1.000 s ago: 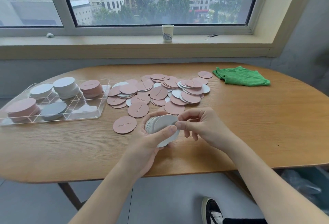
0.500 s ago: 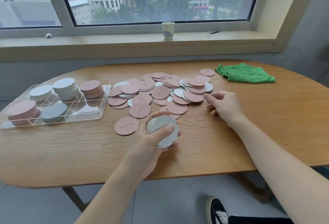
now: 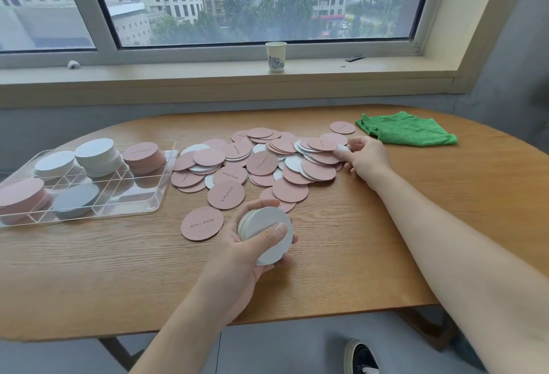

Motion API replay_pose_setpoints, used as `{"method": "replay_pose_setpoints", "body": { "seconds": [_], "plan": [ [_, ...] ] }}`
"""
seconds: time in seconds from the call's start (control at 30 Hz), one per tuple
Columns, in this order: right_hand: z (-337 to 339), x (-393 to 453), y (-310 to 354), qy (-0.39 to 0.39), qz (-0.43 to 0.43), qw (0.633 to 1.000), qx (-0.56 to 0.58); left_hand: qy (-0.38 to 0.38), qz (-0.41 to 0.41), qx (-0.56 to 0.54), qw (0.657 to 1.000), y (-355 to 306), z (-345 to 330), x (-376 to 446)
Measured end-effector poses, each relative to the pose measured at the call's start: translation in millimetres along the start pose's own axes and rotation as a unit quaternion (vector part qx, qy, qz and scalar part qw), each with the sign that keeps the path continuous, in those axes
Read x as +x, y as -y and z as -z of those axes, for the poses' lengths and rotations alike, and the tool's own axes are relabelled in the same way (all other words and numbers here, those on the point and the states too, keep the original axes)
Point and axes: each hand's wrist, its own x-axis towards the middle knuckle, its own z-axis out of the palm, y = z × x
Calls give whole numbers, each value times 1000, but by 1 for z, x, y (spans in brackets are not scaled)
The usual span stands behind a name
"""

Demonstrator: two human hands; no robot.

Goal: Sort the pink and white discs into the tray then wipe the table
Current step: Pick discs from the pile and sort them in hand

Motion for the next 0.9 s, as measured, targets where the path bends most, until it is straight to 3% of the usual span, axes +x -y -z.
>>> {"method": "replay_pose_setpoints", "body": {
  "seconds": [0.17,0.3,0.47,0.77,0.9],
  "plan": [
    [4,5,4,61,-45,997,13,4,5,-2,1000,0,0,3],
    [8,-3,5,98,-29,994,22,12,8,-3,1000,0,0,5],
    [9,-22,1,67,17,998,0,15,12,-9,1000,-1,0,6],
    [32,-106,4,19,5,997,79,10,-2,-14,1000,0,-3,1],
    [38,-147,10,107,31,990,83,3,-15,-12,1000,1,-3,-1]
  ]
}}
